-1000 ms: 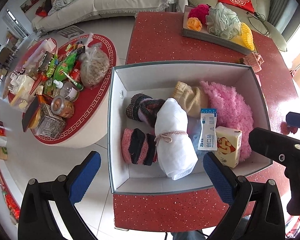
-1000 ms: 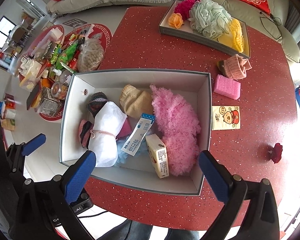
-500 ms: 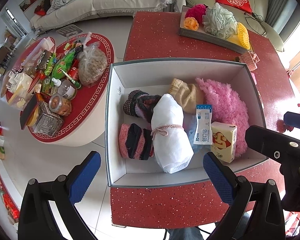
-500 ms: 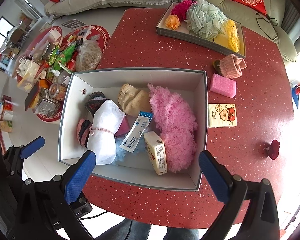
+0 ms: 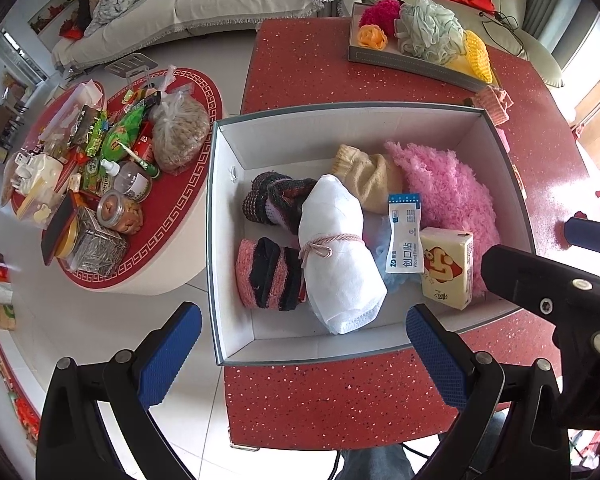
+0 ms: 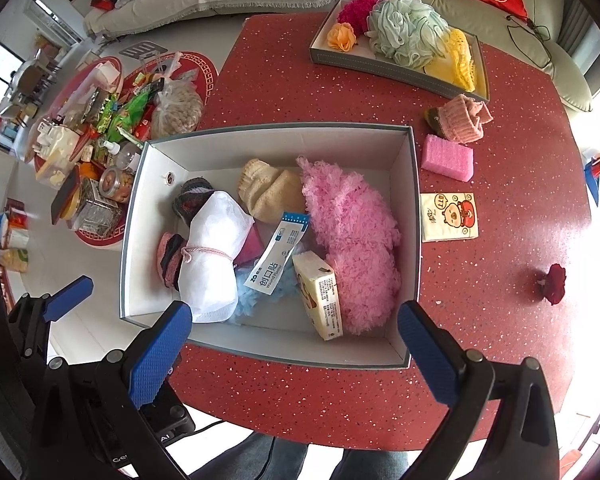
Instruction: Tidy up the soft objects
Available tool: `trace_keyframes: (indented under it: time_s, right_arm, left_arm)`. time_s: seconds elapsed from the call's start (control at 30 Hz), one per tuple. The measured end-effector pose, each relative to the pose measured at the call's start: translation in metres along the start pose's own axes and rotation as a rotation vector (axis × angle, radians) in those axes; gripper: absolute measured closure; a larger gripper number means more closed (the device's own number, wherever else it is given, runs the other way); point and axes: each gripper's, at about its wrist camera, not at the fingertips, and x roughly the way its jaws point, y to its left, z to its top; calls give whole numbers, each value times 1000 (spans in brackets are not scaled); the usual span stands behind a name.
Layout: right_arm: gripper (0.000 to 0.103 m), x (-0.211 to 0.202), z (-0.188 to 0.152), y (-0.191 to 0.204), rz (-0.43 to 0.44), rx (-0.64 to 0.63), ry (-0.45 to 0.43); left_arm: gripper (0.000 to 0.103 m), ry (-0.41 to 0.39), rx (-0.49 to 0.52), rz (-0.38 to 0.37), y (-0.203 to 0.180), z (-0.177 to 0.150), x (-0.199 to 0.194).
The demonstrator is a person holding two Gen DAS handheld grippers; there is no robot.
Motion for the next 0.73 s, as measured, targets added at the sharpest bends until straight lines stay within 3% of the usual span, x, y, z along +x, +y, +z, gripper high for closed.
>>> trace_keyframes:
  time_s: [0.57, 0.73]
  right_arm:
    - [0, 5, -2, -4, 17, 43, 3]
    - [0, 7, -1, -2, 16, 39, 9]
  left_arm:
    - [0, 25, 14, 3, 0, 4, 7]
    - [0, -6, 5, -29, 4, 4, 5]
